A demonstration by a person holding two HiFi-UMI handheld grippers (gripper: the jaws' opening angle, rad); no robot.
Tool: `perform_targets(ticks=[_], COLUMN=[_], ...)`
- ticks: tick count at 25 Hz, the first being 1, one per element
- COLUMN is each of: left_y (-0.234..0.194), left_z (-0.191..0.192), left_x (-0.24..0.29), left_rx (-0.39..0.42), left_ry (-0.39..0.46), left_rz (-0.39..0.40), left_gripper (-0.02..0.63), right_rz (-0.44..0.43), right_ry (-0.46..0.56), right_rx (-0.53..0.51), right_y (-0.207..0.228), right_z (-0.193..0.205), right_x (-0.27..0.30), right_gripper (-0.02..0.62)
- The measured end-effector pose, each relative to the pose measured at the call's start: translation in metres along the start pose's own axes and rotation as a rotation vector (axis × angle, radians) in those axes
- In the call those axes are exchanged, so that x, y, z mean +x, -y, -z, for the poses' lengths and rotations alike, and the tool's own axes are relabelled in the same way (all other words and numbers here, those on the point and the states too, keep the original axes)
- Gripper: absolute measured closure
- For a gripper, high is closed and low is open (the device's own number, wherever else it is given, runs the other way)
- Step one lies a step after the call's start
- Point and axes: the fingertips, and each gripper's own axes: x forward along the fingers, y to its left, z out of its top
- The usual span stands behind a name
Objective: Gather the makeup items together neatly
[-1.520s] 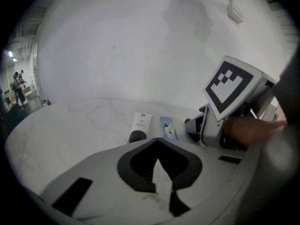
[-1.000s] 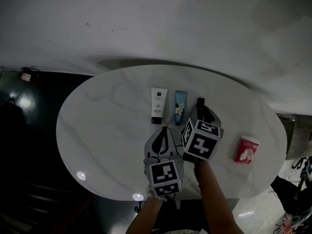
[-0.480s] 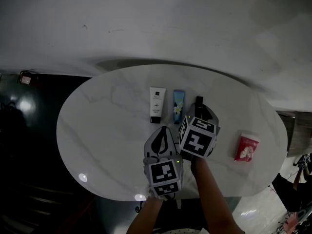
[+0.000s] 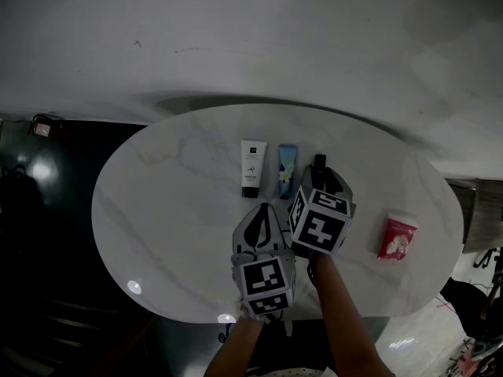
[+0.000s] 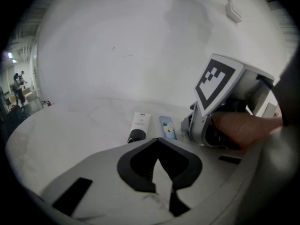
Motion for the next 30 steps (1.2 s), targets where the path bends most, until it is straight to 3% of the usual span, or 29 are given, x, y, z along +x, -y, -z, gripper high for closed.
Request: perform_targets(ticks=[11, 30], left_y=[0.005, 0.018], left_z=[-0.001, 0.004], left_x=[-0.004, -0.025], left_rx=[0.005, 0.025], left_ry=[0.011, 0.025], left_rz=[0.004, 0.02], left_gripper=[0.578, 0.578], right_rz=[-0.033, -0.103], right_ry=[0.045, 0.051], right_rx=[0.022, 0.059], right_y=[0.004, 0.016], right_z=[-0.006, 0.021], right_x=[-0.016, -0.049], right_gripper=[0.42, 0.431])
